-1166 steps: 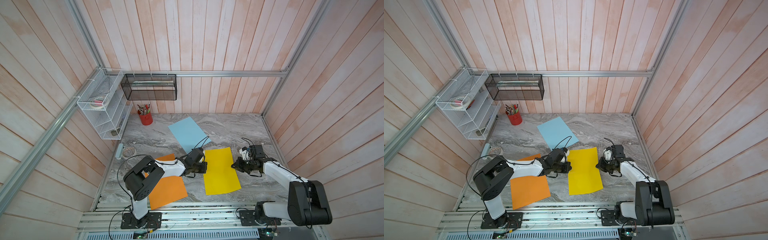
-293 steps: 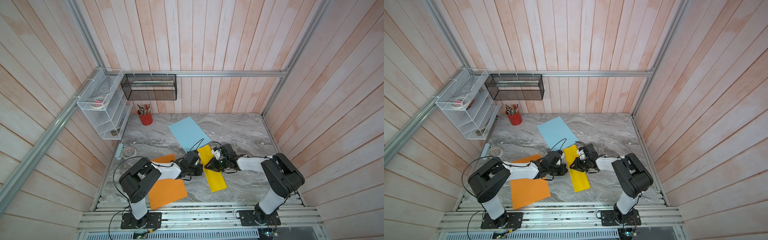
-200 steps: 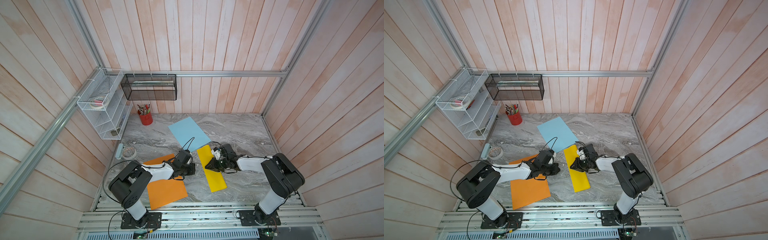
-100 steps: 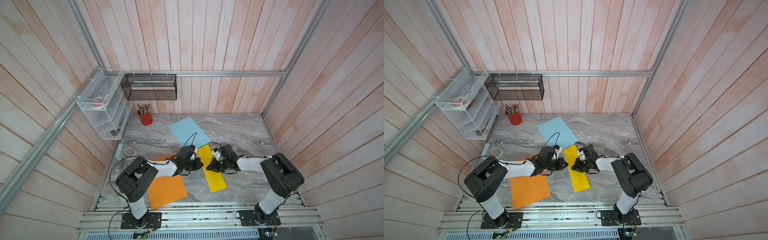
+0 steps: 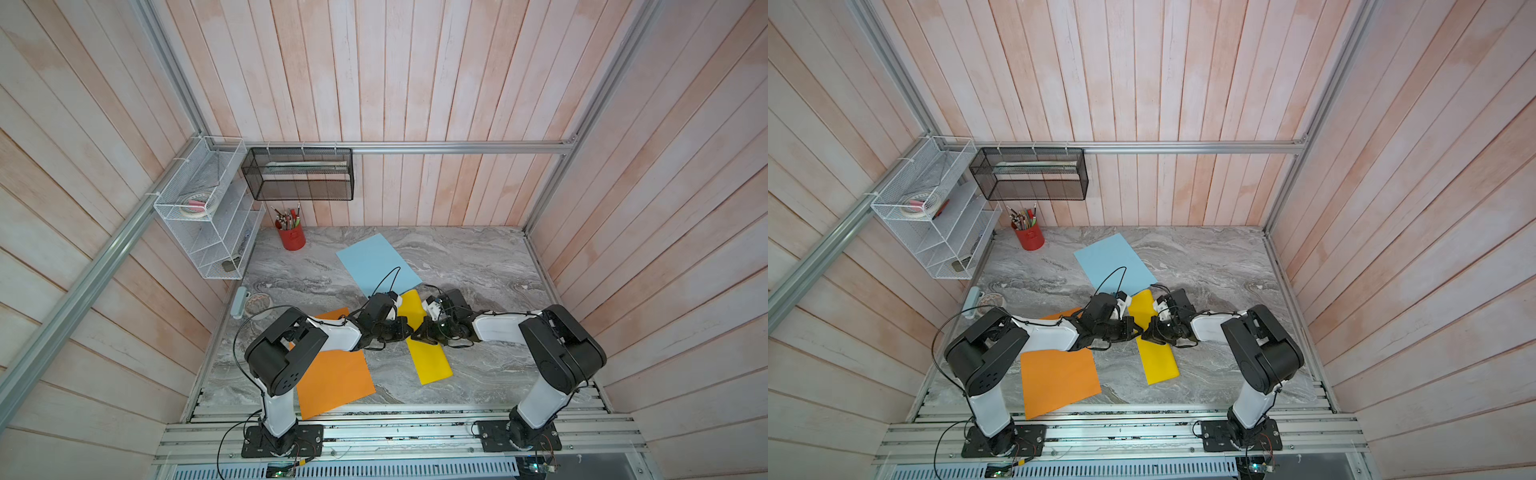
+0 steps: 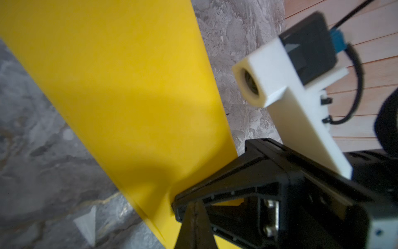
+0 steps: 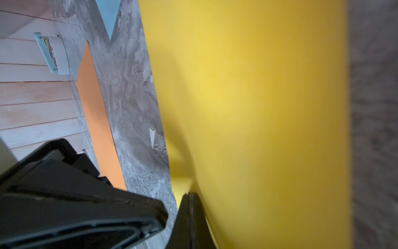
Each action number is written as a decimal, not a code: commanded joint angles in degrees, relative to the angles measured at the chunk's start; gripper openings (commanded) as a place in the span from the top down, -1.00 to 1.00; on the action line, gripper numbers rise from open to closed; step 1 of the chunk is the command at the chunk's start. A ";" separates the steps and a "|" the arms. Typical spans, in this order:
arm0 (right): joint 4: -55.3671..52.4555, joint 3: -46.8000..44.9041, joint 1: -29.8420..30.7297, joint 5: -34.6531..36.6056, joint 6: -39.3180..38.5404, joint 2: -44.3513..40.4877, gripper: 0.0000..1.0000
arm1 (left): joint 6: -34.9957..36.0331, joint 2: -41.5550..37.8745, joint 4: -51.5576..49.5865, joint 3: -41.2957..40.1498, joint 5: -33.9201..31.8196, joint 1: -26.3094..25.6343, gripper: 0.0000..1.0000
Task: Fold the rectangular paper in half along the long edge
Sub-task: Fold the paper at the center of the board.
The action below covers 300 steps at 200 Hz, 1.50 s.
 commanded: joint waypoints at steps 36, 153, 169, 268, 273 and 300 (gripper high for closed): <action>-2.74 -1.04 0.26 1.84 -0.50 2.20 1.00 | 0.52 1.65 -1.43 0.56 -1.72 -0.45 1.00; -3.13 -1.12 0.26 1.39 -0.50 1.34 1.00 | 0.82 2.81 -5.03 -0.46 -4.70 -1.10 1.00; -3.59 -0.41 0.17 1.07 -0.65 0.61 1.00 | 0.65 2.83 -6.07 -1.00 -5.65 -1.23 1.00; -3.94 -1.67 0.17 0.09 -0.85 -0.42 1.00 | -2.18 -0.69 0.06 -5.03 -3.98 -0.71 1.00; -3.90 -1.88 0.17 0.18 -0.85 -0.52 1.00 | -2.33 -1.18 0.51 -5.12 -3.94 -0.64 1.00; -3.34 -2.80 0.17 0.16 -0.63 -0.55 1.00 | -1.44 -1.46 -0.89 -3.50 -3.88 -0.50 1.00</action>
